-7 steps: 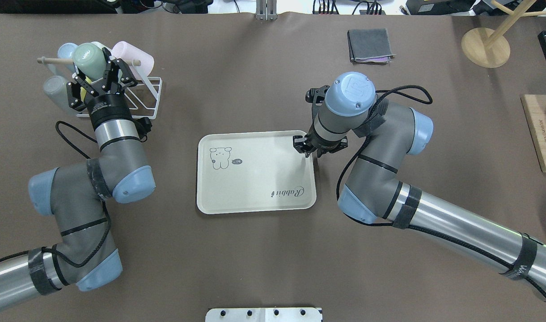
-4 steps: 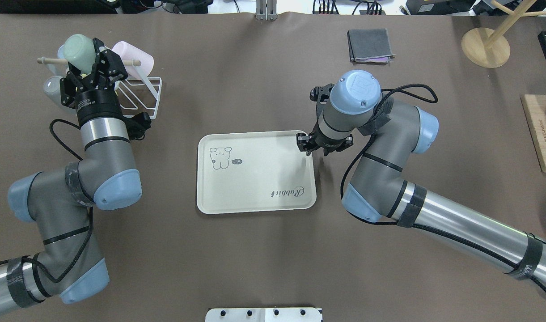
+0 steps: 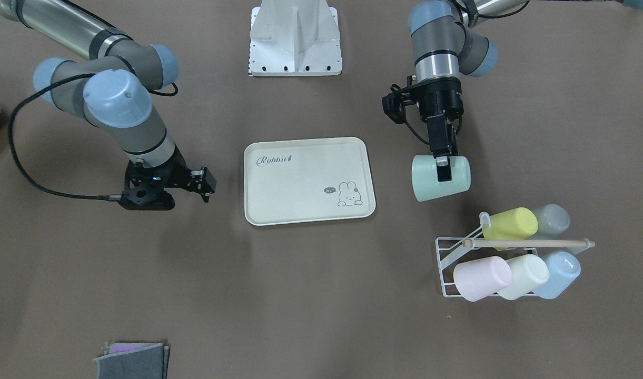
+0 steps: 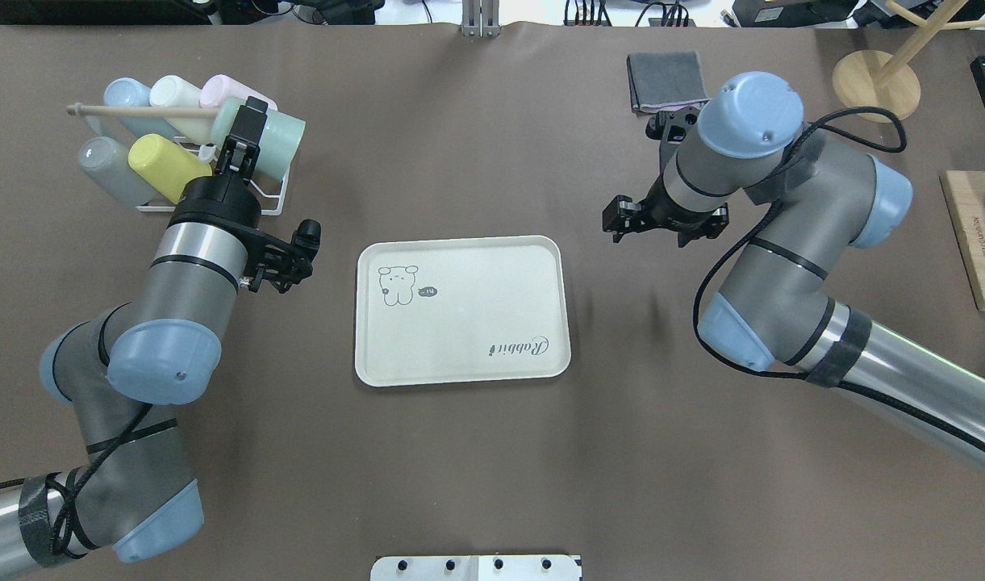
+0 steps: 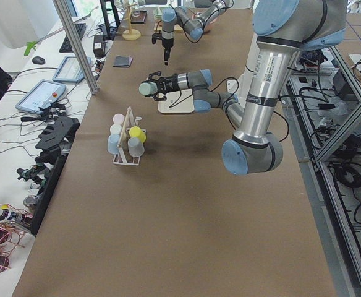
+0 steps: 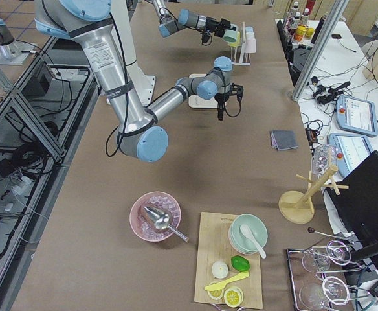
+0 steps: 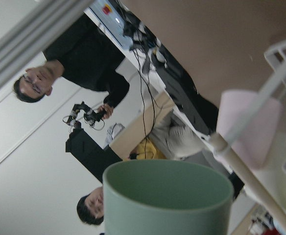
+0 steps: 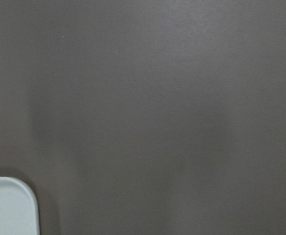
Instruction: Pick up and place green cup on tray
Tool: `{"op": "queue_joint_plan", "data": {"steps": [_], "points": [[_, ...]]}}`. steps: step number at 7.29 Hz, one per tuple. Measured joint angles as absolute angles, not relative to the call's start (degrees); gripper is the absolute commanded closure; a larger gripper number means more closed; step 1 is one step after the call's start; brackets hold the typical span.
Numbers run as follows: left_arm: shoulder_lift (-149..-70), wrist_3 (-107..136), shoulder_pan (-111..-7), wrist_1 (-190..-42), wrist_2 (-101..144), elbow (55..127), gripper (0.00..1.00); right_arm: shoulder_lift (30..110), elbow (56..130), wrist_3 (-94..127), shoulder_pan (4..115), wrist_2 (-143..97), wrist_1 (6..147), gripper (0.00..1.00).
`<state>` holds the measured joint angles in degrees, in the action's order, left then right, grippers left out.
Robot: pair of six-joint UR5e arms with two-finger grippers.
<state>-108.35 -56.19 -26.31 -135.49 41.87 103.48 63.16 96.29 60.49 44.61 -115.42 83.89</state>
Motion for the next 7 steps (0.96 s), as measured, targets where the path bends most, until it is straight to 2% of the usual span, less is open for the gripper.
{"op": "queue_joint_plan", "data": {"steps": [3, 7], "points": [[-113.01, -24.00, -26.36, -141.92, 61.65, 100.74, 0.82, 69.74, 103.54, 42.67, 53.96, -116.15, 95.17, 0.00], [-121.78, -2.60, -26.41, -159.79, 80.85, 84.87, 0.84, 83.43, 104.23, 17.95, 71.67, -123.46, 97.13, 0.00]]}}
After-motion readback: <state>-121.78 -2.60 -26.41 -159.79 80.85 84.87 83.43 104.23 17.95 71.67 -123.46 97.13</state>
